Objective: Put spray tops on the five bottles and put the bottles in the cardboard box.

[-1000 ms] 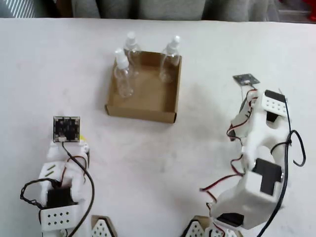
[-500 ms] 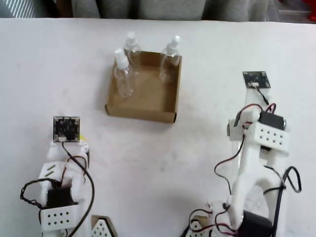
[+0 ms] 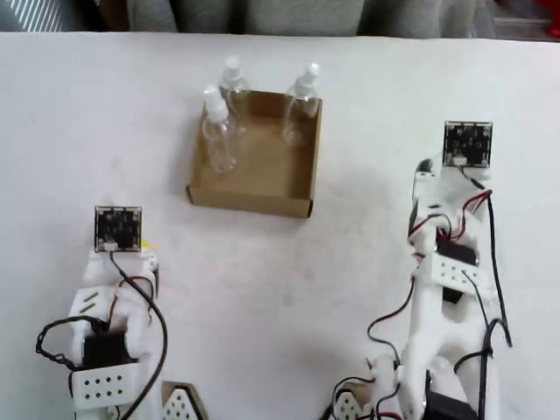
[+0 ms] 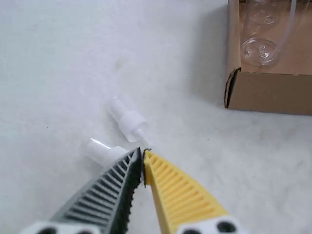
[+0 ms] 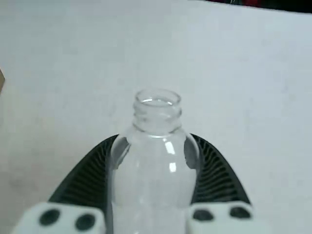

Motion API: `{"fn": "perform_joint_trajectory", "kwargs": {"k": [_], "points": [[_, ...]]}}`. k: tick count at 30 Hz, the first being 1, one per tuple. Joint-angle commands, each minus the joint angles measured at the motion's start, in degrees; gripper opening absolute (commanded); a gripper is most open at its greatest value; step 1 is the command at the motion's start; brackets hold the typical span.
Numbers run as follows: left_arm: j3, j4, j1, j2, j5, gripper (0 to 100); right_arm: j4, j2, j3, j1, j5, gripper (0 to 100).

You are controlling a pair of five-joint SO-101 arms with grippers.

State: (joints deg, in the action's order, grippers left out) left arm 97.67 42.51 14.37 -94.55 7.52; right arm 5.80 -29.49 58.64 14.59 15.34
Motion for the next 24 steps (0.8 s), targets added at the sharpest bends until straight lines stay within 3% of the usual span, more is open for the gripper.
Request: {"fn": "perform_joint_trajectory", "kwargs": {"k": [1, 3, 6, 9, 16, 24], "points": [[-0.35, 0.09, -0.40, -0.40, 0.53, 2, -15.87, -5.76, 6.95, -1.71, -0.97, 1.7], [-0.35, 0.09, -0.40, -0.40, 0.53, 2, -23.16, -10.07, 13.54, -3.12, -2.37, 1.6], [-0.35, 0.09, -0.40, -0.40, 0.53, 2, -32.13, -18.77, 23.91, -5.58, -10.64, 1.6], [-0.35, 0.09, -0.40, -0.40, 0.53, 2, -32.48, -27.74, 30.07, -7.43, -16.44, 1.6], [-0.35, 0.09, -0.40, -0.40, 0.53, 2, -19.56, -46.90, 38.68, -13.32, -18.37, 1.6], [-0.35, -0.09, -0.40, -0.40, 0.53, 3, 8.31, -65.71, 38.51, -13.58, -18.73, 1.6]]}}
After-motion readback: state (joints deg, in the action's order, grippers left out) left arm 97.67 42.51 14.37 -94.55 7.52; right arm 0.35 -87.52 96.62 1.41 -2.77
